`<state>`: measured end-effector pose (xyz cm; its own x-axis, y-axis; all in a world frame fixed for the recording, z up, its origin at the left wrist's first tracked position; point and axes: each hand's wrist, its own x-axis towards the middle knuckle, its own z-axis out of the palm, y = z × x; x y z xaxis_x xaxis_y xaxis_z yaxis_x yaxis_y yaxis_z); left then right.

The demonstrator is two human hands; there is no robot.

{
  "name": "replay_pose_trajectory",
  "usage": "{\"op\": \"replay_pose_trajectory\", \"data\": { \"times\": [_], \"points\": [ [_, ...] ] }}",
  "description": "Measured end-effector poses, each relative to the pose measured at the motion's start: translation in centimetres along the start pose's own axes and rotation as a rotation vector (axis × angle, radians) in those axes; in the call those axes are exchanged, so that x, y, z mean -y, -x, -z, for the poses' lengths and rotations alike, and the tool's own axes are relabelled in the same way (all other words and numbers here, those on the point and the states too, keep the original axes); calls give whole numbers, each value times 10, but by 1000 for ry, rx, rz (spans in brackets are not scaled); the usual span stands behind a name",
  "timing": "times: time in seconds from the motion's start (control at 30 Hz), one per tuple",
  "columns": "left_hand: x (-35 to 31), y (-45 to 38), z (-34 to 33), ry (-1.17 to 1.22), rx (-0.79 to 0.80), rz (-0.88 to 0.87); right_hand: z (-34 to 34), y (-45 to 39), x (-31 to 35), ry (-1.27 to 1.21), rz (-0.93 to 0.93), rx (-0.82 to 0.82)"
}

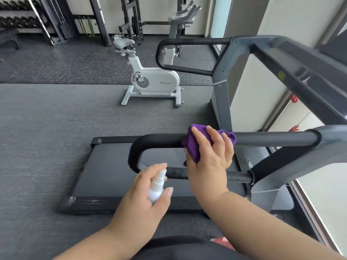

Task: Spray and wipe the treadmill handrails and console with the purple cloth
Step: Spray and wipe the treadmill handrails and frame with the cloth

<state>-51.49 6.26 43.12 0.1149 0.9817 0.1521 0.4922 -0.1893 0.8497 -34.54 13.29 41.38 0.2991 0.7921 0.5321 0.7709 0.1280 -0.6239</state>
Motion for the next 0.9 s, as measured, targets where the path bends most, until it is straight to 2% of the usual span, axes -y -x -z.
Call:
{"op": "replay_pose_trajectory", "data": {
  "times": [0.3,0.43,0.57,0.73,0.83,0.9],
  "points": [
    [49,6,79,-20,4,-25,-67,26,65,82,179,-4],
    [70,5,107,-13,6,-61,-96,39,82,121,333,16],
    [85,3,126,-36,49,-117,-125,61,88,207,537,169],
    [92,0,138,-30,81,-162,-135,79,81,280,611,385],
    [91,-1,132,-27,98,-164,-129,86,78,266,593,505],
    [89,-1,123,-37,107,-168,-117,87,73,171,495,575]
  ]
}}
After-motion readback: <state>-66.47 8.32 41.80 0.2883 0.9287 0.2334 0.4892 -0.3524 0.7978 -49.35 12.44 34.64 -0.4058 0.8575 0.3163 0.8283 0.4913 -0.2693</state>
